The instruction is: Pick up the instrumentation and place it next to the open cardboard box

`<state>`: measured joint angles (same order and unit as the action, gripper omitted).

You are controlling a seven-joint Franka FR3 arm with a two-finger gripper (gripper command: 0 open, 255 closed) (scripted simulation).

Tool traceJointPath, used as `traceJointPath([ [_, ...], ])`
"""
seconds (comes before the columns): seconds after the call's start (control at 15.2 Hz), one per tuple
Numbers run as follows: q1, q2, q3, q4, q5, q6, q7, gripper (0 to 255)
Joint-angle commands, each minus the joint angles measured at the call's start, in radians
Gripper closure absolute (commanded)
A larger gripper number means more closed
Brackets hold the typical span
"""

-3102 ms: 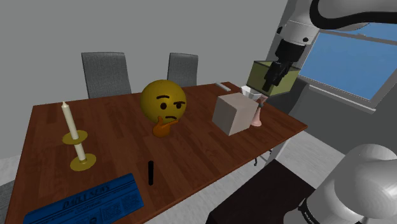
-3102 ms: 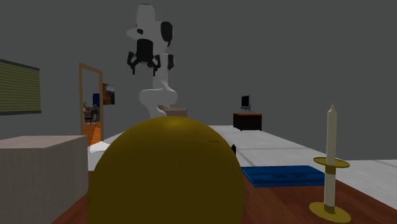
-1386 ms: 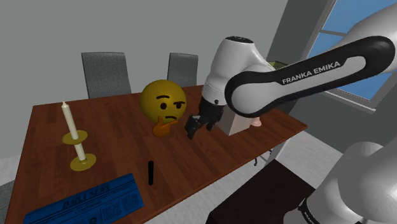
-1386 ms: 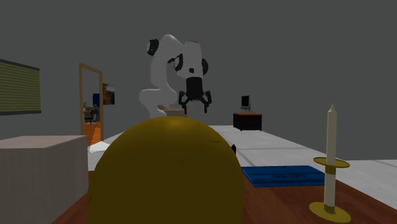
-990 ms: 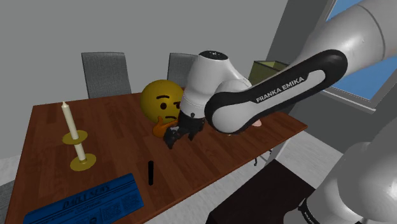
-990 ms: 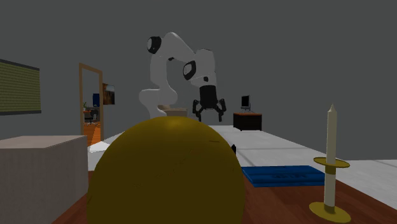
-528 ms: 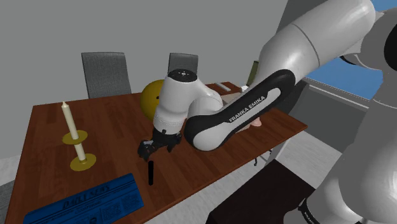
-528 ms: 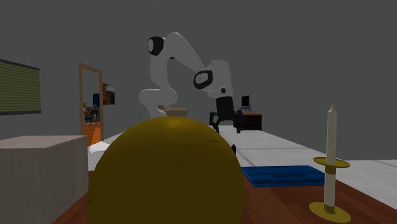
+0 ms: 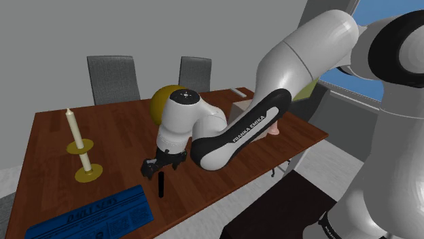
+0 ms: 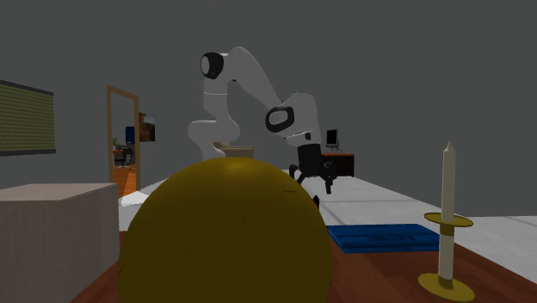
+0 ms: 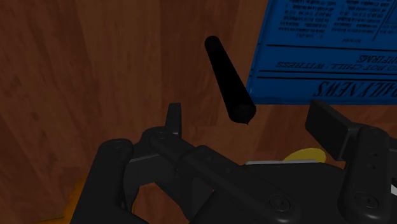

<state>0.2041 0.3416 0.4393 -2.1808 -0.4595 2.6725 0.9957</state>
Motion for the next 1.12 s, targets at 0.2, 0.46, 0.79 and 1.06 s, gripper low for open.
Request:
traceJointPath([
  [0.2,0.008,0.015,-0.009,0.006,-0.014,0.008,0.012,0],
  [0.46,0.008,0.015,-0.009,0.006,-0.014,0.008,0.011,0],
  [0.79,0.008,0.015,-0.009,0.006,-0.014,0.008,0.011,255],
  [1.06,0.008,0.015,-0.009,0.005,-0.014,0.008,0.011,255],
])
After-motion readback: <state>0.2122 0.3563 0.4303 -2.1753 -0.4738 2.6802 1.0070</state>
